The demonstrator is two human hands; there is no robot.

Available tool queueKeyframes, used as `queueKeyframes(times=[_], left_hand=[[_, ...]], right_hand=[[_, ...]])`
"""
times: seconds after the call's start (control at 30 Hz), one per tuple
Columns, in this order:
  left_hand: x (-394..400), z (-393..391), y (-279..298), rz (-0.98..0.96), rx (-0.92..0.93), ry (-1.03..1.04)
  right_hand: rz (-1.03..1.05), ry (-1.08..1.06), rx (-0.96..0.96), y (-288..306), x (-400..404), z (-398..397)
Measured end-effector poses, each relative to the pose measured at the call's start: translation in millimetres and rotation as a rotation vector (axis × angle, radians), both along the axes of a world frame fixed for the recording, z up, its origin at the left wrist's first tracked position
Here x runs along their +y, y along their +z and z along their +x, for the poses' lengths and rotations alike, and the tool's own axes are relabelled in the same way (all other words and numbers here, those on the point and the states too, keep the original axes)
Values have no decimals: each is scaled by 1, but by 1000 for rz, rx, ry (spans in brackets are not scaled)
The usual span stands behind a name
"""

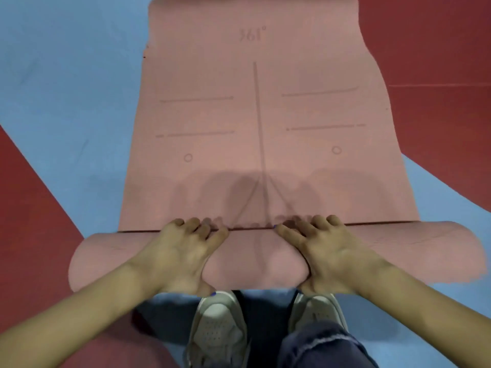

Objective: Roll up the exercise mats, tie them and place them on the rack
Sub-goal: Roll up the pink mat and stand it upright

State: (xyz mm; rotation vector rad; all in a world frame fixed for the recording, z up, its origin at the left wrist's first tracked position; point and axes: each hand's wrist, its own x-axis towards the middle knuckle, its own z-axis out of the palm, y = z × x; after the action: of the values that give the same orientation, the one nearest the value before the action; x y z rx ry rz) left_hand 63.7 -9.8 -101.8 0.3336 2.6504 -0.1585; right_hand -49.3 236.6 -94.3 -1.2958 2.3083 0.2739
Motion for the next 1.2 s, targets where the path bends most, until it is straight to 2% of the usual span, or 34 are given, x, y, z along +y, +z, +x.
queueKeyframes(times=[0.13, 0.27, 0.5, 0.53, 0.6, 0.7, 0.9, 0.97, 1.1, 1.2], left_hand=[[1, 5, 2, 40, 20, -28], [-1, 3, 0, 67, 69, -11], [-6, 27, -11, 234, 180, 107], [-7, 31, -12, 255, 212, 117], [-6, 38, -13, 301, 307, 122], [-4, 42, -13, 368, 459, 104], [-13, 30, -16, 405, 634, 169], [-17, 24, -15, 384, 658, 205], [-19, 11, -9, 368, 636, 261], [-16, -1, -5, 386, 628, 297]], right_hand=[[64, 83, -80, 10, 1, 1], [15, 20, -114, 8, -2, -4], [25, -94, -207, 11, 1, 1], [14, -107, -202, 11, 2, 4], [-48, -67, -59, 12, 7, 12], [-213, -153, 53, 7, 13, 26], [-505, -340, 106, 5, 3, 55], [-478, -380, 87, 2, -2, 64], [-306, -260, 110, -8, -5, 58], [-310, -239, 124, -16, -11, 34]])
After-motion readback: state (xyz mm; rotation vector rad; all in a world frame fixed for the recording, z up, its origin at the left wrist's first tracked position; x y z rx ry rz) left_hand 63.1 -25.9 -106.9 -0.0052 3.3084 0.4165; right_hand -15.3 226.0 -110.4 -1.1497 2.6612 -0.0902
